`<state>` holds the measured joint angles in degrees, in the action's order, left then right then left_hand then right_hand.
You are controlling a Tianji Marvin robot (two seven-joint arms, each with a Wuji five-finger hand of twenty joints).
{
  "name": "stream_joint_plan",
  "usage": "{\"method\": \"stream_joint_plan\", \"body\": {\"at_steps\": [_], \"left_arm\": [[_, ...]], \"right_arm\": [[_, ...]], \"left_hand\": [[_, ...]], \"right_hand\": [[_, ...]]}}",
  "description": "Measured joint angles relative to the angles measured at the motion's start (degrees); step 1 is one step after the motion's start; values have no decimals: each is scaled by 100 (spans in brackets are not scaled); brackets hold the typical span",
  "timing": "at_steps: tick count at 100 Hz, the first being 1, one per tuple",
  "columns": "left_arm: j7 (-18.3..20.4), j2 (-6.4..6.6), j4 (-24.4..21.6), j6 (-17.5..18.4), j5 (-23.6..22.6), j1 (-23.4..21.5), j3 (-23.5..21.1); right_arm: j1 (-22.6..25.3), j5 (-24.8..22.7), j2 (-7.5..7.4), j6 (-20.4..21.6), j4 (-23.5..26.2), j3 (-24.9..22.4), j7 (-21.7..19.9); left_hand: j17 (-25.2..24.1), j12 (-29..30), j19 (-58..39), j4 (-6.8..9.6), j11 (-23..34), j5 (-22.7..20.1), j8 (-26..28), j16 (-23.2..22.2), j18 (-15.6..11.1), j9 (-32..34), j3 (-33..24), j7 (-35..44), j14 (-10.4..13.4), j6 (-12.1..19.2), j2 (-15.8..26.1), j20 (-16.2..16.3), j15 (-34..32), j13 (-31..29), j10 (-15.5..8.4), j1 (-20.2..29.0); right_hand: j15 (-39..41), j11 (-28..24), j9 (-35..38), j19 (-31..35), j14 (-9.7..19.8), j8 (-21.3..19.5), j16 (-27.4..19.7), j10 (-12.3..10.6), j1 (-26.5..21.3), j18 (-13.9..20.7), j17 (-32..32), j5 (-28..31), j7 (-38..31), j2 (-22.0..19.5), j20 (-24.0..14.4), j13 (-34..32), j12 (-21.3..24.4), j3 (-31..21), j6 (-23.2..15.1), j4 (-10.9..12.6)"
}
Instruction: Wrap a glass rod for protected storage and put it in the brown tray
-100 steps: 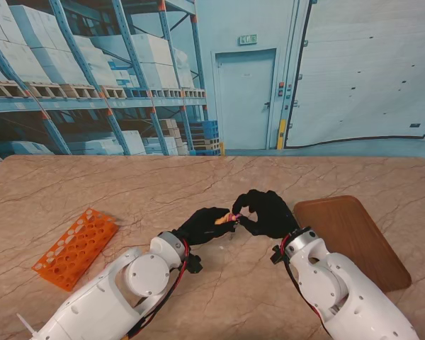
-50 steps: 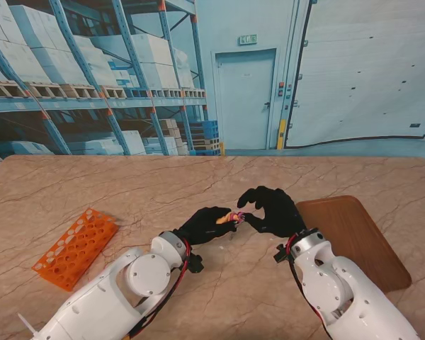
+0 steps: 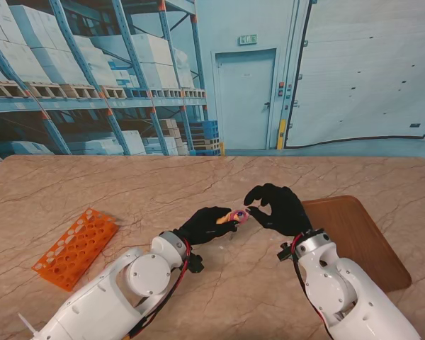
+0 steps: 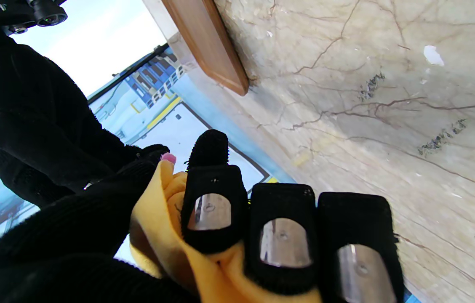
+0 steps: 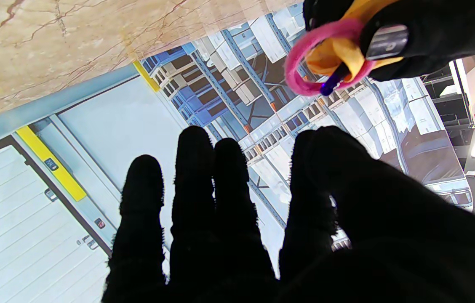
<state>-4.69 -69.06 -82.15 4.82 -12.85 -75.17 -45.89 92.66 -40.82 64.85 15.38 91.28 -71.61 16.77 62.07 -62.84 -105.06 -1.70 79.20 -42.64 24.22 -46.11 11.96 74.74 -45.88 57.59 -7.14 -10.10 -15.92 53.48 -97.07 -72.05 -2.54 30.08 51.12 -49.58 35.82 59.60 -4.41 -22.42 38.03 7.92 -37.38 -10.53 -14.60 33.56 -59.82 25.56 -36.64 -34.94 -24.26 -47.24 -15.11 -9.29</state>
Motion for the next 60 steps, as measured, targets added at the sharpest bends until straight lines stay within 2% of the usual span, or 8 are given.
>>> {"method": "stream_joint_plan", "body": {"at_steps": [13,21,35,43,51,60], "left_arm": [[-3,-2,1,0,0,1,0],[-10,-3,2,-1,0,2,0],[-17,-5,2,-5,0,1,-6],[-20,-5,2,-3,-3,0,-11],[-22,-5,2,0,-5,-1,-12],[-24,-5,2,2,-6,-2,-12]], "right_arm": [[18,-4,-1,9,3,-2,-5],[52,-90,-3,29,16,-22,1],[114,-310,-25,-52,31,-35,18],[127,0,-36,-214,39,-1,-149],[123,362,-38,-348,35,63,-268],[107,646,-21,-458,13,123,-366]], "left_hand": [[0,0,0,0,0,0,0,0,0,0,0,0,0,0,0,0,-1,0,0,0],[0,0,0,0,0,0,0,0,0,0,0,0,0,0,0,0,-1,0,-1,0],[0,0,0,0,0,0,0,0,1,0,0,0,0,0,0,0,-2,0,-1,0],[0,0,0,0,0,0,0,0,1,0,0,0,0,0,0,0,-2,0,-1,0],[0,0,0,0,0,0,0,0,1,0,0,0,0,0,0,0,-3,0,-1,0],[0,0,0,0,0,0,0,0,1,0,1,0,0,0,0,0,-3,0,-1,0]], "right_hand": [[0,0,0,-37,0,-54,0,1,93,0,0,141,-51,202,-55,0,0,-163,-1,4],[0,0,0,-71,0,-46,0,3,417,0,0,142,-39,622,-62,0,0,-393,15,4],[-67,20,0,-119,0,46,0,3,726,0,0,116,297,826,-64,0,0,-657,265,5],[-77,76,-14,-145,0,46,0,4,681,0,3,43,587,823,-64,0,1,-716,304,6],[-80,76,-15,-147,0,46,0,5,804,0,3,47,626,821,-65,0,-1,-716,360,7],[-136,79,-17,-191,0,46,0,7,737,0,31,47,749,819,-66,3,-1,-717,427,7]]}}
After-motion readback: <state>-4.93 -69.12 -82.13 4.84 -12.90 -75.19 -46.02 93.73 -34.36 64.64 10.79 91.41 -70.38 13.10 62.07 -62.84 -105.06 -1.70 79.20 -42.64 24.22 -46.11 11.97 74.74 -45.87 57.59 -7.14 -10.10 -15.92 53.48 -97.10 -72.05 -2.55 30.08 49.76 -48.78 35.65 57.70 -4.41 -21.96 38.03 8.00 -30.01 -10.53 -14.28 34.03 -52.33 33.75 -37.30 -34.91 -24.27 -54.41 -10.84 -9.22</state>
